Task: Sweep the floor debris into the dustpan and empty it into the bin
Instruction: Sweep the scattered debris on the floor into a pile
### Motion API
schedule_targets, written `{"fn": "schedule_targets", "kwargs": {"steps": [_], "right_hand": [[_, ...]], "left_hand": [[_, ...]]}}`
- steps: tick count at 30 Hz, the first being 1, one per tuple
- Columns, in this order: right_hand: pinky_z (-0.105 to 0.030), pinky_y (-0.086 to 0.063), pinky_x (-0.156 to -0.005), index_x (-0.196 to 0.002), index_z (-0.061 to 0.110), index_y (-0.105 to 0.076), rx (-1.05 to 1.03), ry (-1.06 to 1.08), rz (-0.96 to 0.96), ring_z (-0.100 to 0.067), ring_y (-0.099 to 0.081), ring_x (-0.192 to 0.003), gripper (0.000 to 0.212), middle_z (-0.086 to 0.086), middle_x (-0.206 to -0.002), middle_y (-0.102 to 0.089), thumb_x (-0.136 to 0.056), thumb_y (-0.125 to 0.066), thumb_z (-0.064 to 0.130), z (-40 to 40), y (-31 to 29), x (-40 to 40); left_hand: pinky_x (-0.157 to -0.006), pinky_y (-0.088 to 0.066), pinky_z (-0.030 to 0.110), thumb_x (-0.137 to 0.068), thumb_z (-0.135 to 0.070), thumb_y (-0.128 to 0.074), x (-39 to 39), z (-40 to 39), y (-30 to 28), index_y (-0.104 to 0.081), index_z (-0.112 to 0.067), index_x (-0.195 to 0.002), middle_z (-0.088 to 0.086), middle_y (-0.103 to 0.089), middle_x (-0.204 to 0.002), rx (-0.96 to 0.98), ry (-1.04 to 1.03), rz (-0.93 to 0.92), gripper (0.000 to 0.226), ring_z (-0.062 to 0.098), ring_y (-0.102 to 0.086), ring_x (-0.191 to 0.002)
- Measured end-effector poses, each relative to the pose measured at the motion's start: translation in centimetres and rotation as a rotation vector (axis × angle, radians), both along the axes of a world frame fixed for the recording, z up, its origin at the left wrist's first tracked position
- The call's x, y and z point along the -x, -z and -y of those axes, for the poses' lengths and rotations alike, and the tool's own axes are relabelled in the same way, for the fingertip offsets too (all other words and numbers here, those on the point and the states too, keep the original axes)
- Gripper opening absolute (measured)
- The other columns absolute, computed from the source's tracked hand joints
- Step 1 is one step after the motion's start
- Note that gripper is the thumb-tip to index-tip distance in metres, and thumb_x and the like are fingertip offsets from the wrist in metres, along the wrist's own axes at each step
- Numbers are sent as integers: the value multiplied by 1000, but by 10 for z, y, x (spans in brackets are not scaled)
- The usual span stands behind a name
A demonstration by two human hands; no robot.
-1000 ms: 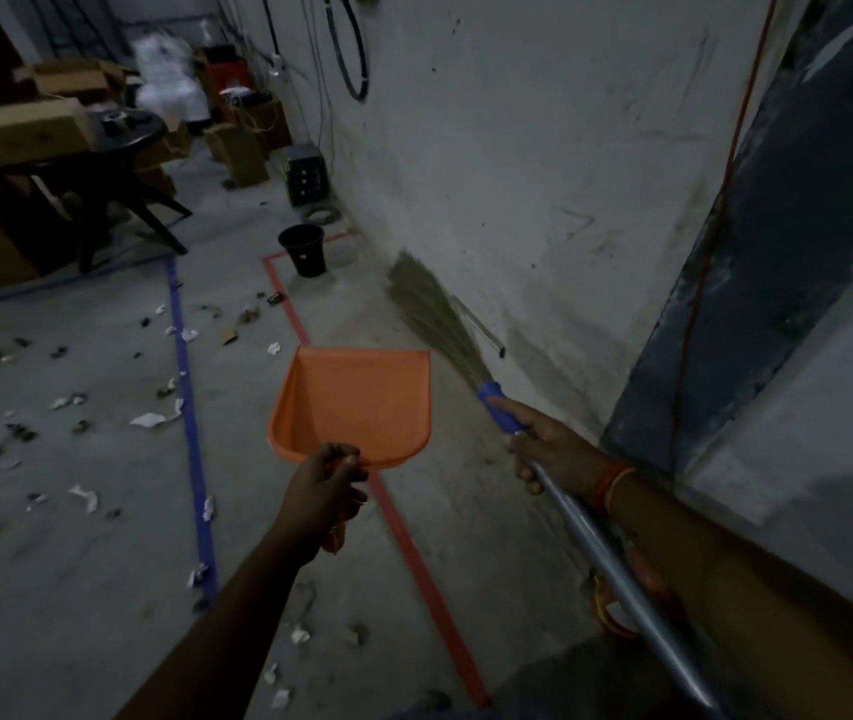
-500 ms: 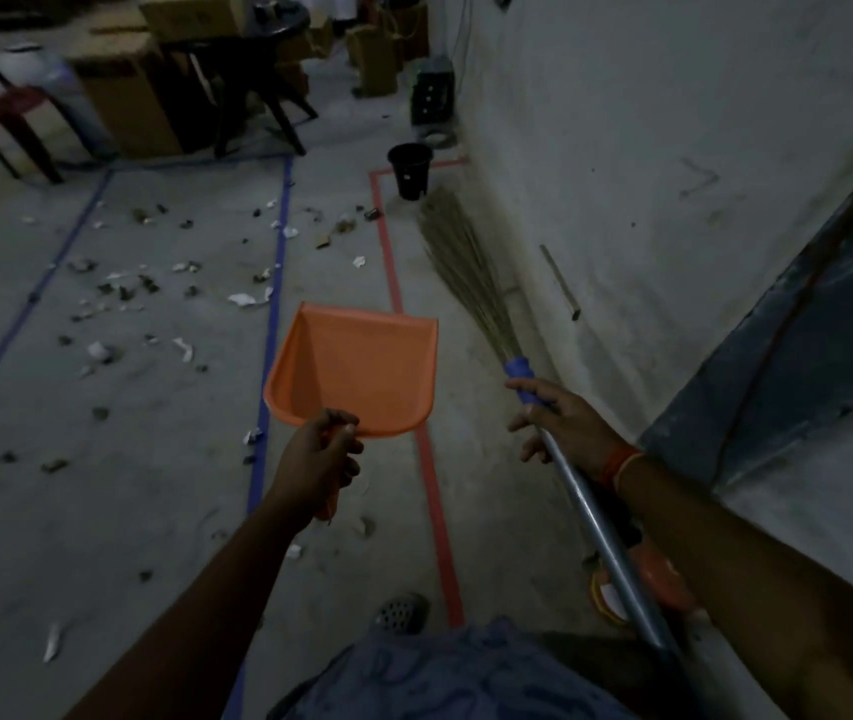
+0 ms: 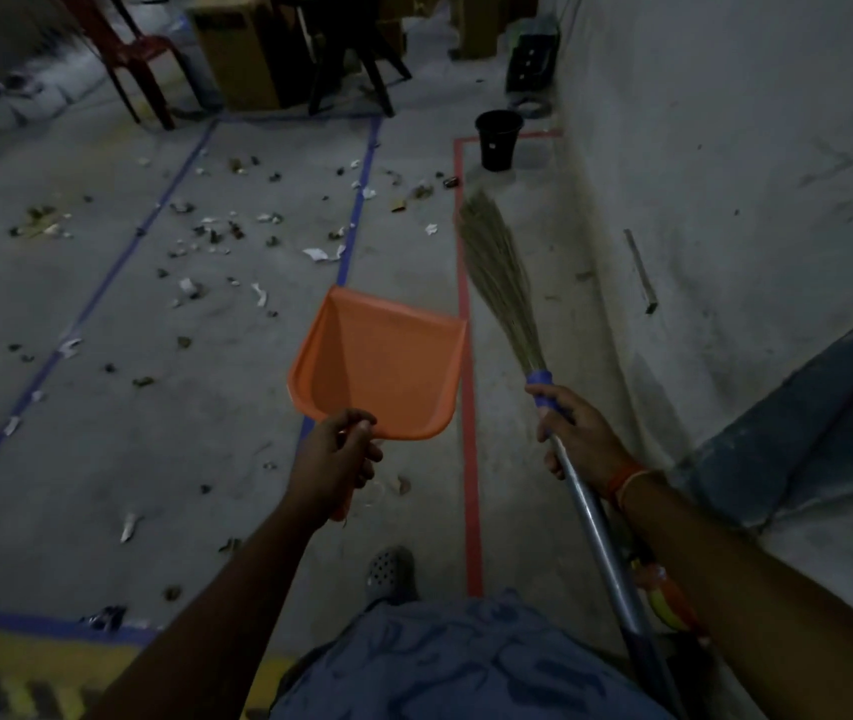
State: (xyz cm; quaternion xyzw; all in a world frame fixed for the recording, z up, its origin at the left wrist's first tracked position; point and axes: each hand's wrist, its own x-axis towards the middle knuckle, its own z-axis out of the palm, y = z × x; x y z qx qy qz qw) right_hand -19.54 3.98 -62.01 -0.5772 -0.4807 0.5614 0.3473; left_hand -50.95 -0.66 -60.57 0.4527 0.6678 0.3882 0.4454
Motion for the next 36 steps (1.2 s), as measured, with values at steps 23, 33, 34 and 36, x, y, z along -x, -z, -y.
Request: {"fn": "schedule_targets", "kwargs": {"steps": [23, 33, 34, 36], "right_hand": [[-31, -54, -55, -131, 41, -51, 31, -74, 177, -23, -65, -57, 37, 3, -115, -62, -100, -49, 23, 33, 19, 99], [-33, -54, -53, -131, 42, -54, 78, -79, 246, -21, -60, -51, 45, -5, -97, -65, -97, -53, 13, 56, 54, 151], [-33, -54, -53, -127, 46, -56, 77, -79, 254, -20, -60, -52, 45, -5, -95, -64, -97, -53, 13, 55, 58, 153], [-31, -53, -54, -122, 52, -57, 76, -74, 281, -20, -61, -57, 45, -8, -96, -64, -97, -53, 15, 51, 63, 156]], "left_hand": [[-56, -50, 34, -107, -18, -54, 117, 65, 27, -65, -17, -114, 15, -71, -86, 10, -186, 141, 13, 22, -61, -64], [-55, -52, 26, -106, -11, -52, 208, 109, 30, -61, -12, -116, 18, -69, -88, 78, -182, 187, 14, 20, -60, -64], [-55, -52, 27, -106, -10, -52, 217, 109, 31, -61, -11, -116, 17, -69, -86, 82, -176, 185, 14, 18, -60, -63], [-56, -53, 30, -106, -10, -52, 233, 109, 35, -61, -12, -117, 15, -71, -86, 98, -156, 148, 14, 17, -62, -63]]}}
